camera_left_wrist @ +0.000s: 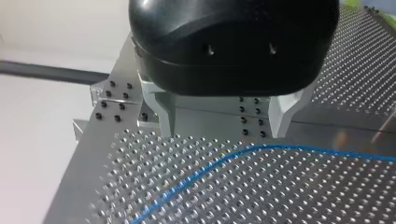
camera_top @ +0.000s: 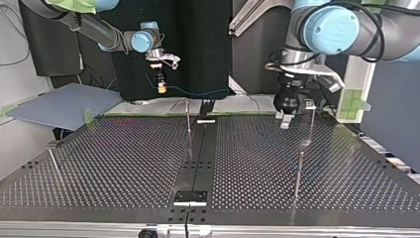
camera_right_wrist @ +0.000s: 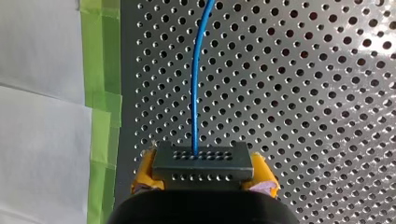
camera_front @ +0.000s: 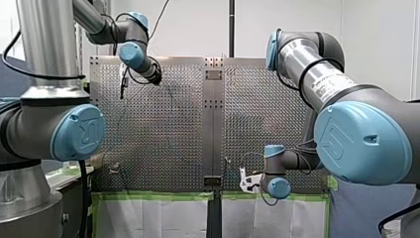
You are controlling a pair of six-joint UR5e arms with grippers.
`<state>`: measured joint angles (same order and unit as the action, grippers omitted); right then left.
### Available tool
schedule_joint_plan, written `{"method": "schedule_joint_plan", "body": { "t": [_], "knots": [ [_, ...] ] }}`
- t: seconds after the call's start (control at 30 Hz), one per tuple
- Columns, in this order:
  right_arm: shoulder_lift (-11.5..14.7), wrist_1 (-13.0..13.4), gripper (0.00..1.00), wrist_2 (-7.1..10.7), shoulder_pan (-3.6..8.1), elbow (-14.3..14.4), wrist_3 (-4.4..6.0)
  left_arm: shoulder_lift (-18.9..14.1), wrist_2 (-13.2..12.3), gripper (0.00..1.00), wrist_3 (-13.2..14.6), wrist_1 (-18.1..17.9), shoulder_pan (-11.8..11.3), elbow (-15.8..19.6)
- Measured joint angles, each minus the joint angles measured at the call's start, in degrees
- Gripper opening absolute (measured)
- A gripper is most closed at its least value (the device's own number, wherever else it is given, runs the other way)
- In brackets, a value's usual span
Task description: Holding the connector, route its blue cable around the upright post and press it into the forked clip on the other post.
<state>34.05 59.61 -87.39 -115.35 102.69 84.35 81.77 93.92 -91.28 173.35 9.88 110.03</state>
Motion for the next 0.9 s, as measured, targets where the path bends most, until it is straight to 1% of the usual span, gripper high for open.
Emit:
{"method": "schedule_joint_plan", "body": {
  "t": [0.2, 0.47, 0.63, 0.73, 0.9],
  "knots": [
    [0.0, -0.5, 0.0, -0.05, -0.15, 0.0, -0.08, 2.1, 2.4, 1.0, 3.5, -3.5, 3.1, -0.4],
    [0.0, -0.8, 0.0, 0.09, -0.48, 0.0, 0.15, 6.7, 7.0, 1.0, 8.1, -8.2, 7.8, -3.6],
    [0.0, -0.8, 0.0, 0.1, -0.68, 0.0, 0.23, 9.4, 10.0, 1.0, 11.1, -11.1, 10.7, -4.1],
    [0.0, -0.8, 0.0, 0.12, -0.7, 0.0, 0.42, 9.9, 11.5, 1.0, 12.7, -12.7, 11.9, -4.1],
    [0.0, -0.7, 0.0, 0.18, -0.71, 0.0, 0.7, 9.6, 14.1, 1.0, 15.2, -15.3, 12.6, -4.1]
  ]
}}
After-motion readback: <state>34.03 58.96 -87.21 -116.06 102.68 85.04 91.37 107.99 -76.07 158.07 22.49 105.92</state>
